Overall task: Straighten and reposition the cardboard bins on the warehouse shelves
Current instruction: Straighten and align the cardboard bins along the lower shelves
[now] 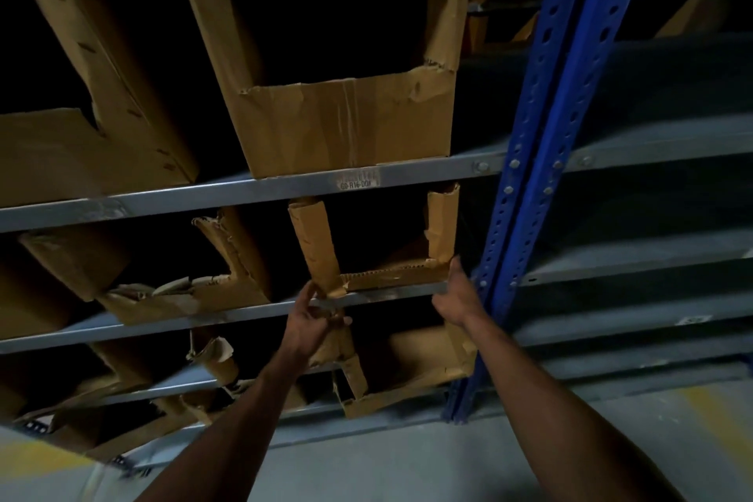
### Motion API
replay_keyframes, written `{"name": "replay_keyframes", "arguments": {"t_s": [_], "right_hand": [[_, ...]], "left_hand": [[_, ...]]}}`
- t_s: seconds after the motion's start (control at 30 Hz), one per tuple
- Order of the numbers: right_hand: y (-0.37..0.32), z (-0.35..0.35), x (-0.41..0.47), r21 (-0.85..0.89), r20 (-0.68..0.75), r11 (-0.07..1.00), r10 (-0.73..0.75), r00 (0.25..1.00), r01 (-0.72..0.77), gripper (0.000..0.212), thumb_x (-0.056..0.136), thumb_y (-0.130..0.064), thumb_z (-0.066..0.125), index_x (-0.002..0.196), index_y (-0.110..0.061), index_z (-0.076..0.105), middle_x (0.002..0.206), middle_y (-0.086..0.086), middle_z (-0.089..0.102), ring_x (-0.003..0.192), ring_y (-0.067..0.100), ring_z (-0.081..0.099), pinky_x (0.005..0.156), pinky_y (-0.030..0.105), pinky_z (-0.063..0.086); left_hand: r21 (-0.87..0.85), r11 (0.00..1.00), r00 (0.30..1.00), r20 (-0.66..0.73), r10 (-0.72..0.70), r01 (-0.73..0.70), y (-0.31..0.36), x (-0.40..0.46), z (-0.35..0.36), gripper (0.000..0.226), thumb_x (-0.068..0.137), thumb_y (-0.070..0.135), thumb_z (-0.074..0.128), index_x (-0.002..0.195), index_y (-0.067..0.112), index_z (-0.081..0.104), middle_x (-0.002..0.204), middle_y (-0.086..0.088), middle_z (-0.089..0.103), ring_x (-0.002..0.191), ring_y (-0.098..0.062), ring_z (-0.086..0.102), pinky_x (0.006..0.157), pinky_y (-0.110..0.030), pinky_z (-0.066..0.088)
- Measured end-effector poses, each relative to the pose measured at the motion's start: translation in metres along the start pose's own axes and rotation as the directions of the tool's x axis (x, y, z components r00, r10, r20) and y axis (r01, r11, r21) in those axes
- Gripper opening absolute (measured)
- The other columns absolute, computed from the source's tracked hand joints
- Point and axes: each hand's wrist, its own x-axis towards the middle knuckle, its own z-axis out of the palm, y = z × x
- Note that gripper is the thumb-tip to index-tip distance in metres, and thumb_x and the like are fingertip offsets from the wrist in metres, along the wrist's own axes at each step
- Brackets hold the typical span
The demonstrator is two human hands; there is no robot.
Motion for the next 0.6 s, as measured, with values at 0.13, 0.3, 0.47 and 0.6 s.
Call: {"name": "replay_keyframes", "arguments": {"t_s": [0.13, 0.3, 0.47, 0.6], "right_hand": [[0.004, 0.005, 0.000, 0.018, 0.013, 1.000, -0.004, 1.000, 0.003, 0.102, 0.086, -0.001, 0.065, 0.165, -0.025, 0.006, 0.138, -0.004, 0.049, 0.127, 0.018, 0.051, 0.107, 0.029, 0.040], [0.004, 0.008, 0.001, -0.021, 0.034, 0.999, -0.024, 0.999, 0.025, 0.107, 0.083, -0.003, 0.067, 0.164, -0.027, 0.002, 0.147, 0.005, 0.051, 0.133, 0.027, 0.052, 0.114, 0.038, 0.043], [-0.003, 0.005, 0.018, -0.086, 0.073, 0.996, -0.007, 0.997, 0.013, 0.107, 0.087, -0.009, 0.069, 0.164, -0.029, -0.003, 0.150, 0.011, 0.047, 0.132, 0.031, 0.053, 0.110, 0.040, 0.046], [0.014, 0.015, 0.008, -0.013, -0.001, 0.999, -0.034, 0.999, 0.034, 0.101, 0.084, -0.015, 0.074, 0.163, -0.027, 0.012, 0.153, 0.007, 0.049, 0.138, 0.030, 0.051, 0.115, 0.043, 0.044]], "left_hand": [[-0.007, 1.000, 1.000, 0.001, -0.013, 0.013, -0.005, -0.005, -0.007, 0.082, 0.070, 0.016, 0.093, 0.134, 0.051, 0.055, 0.138, -0.015, 0.066, 0.117, -0.033, 0.071, 0.088, -0.042, 0.064], [0.013, 0.999, 0.999, -0.006, -0.050, 0.050, -0.015, -0.016, -0.010, 0.101, 0.072, 0.016, 0.092, 0.154, 0.049, 0.043, 0.133, -0.011, 0.069, 0.110, -0.025, 0.075, 0.095, -0.051, 0.062], [0.032, 0.998, 0.995, -0.083, -0.047, 0.049, -0.016, -0.009, -0.005, 0.115, 0.059, 0.035, 0.096, 0.158, 0.047, 0.036, 0.139, -0.008, 0.067, 0.113, -0.029, 0.074, 0.090, -0.050, 0.065], [0.170, 0.985, 0.973, -0.221, 0.061, -0.023, -0.012, -0.019, 0.009, 0.118, 0.068, 0.042, 0.093, 0.163, 0.045, 0.022, 0.160, 0.004, 0.046, 0.130, -0.028, 0.060, 0.098, -0.055, 0.060]]}}
